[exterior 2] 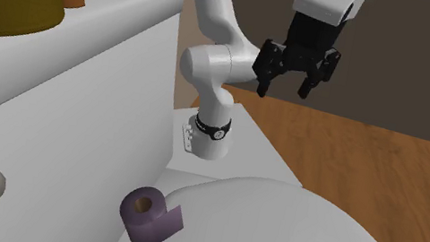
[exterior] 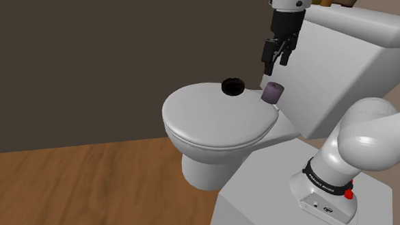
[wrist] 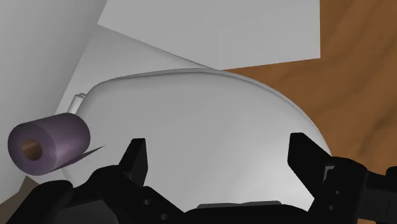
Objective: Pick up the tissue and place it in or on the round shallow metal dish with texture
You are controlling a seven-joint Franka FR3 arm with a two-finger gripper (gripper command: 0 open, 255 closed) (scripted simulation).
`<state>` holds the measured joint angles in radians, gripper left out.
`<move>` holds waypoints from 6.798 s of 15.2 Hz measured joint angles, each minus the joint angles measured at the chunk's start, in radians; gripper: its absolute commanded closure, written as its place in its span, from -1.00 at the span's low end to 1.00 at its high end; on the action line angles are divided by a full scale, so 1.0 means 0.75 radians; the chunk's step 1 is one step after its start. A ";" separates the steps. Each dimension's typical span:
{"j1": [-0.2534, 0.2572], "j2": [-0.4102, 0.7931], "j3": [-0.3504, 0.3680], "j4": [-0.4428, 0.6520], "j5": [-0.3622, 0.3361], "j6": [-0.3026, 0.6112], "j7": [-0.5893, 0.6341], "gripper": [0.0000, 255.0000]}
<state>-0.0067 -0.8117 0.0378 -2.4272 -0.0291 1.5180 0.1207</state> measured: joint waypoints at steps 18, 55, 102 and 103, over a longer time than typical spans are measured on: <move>-0.004 0.070 -0.722 -0.252 -0.333 0.530 -0.939 -1.00; 0.077 0.723 -0.961 -0.125 0.027 0.993 -1.777 1.00; 0.300 1.029 -0.837 0.569 0.268 0.620 -1.442 1.00; 0.300 1.031 -0.838 0.554 0.271 0.636 -1.447 1.00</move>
<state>0.2181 -0.0384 -0.5905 -2.0117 0.1740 1.9949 -0.9646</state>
